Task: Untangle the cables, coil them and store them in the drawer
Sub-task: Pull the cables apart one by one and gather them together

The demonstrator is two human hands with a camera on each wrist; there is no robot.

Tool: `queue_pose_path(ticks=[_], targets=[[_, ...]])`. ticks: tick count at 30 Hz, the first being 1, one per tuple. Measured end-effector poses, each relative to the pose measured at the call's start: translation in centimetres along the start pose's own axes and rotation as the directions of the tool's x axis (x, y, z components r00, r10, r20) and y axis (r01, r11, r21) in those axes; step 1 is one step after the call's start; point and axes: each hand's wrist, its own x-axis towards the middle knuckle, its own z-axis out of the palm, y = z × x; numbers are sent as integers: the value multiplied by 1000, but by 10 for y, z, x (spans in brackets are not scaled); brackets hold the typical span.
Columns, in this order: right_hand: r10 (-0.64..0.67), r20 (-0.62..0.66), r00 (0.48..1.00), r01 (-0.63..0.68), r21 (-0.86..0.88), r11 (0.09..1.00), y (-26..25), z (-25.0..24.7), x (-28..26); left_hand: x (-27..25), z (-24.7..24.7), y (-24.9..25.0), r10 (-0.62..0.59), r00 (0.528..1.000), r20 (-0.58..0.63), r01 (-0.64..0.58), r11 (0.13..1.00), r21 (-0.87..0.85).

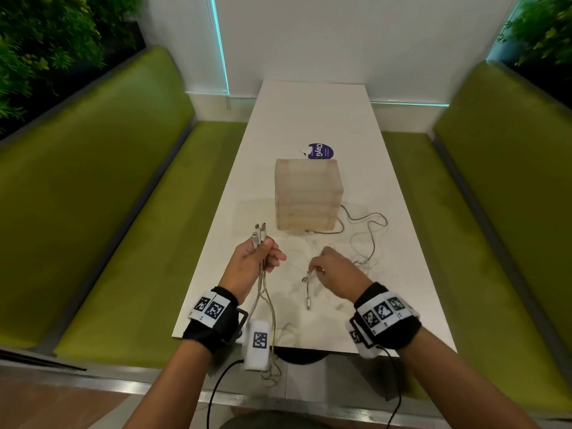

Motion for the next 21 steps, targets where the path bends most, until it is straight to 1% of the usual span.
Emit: queue_pose_path(ticks=[3, 4, 6, 8, 11, 13, 15, 17, 18, 19, 21], targets=[[-135, 17, 991, 134, 20, 991, -16, -42, 0, 10, 19, -8, 22, 999, -36, -23, 1000, -20], [-162, 7, 987, 161, 49, 986, -21, -53, 0, 13, 27, -11, 23, 999, -41, -24, 1000, -19], [-175, -47, 983, 181, 170, 969, -30, -67, 0, 19, 37, -17, 27, 998, -62, -28, 999, -15], [-130, -119, 984, 160, 295, 942, -32, -73, 5, 23, 43, -20, 13, 998, -55, -16, 999, -42], [-14, -224, 975, 116, 451, 885, -27, -72, 16, 24, 46, -19, 4, 1000, 22, -3, 999, -48], [14, -239, 971, 128, 567, 814, -29, -69, 21, 25, 46, -18, 27, 998, 54, -27, 1000, -12], [16, -261, 965, 168, 667, 726, -32, -66, 22, 26, 44, -17, 56, 997, 56, -56, 998, -9], [54, -255, 966, 167, 766, 620, -31, -61, 21, 27, 40, -15, 86, 996, 31, -85, 996, -40], [63, -217, 974, 136, 784, 606, -28, -57, 20, 27, 38, -14, 95, 995, 0, -95, 994, -47], [56, -158, 986, 86, 762, 641, -24, -51, 20, 27, 35, -12, 102, 994, -41, -104, 993, -50], [7, 18, 1000, -17, 605, 796, -16, -37, 20, 28, 32, -10, 104, 988, -116, -113, 990, -80]])
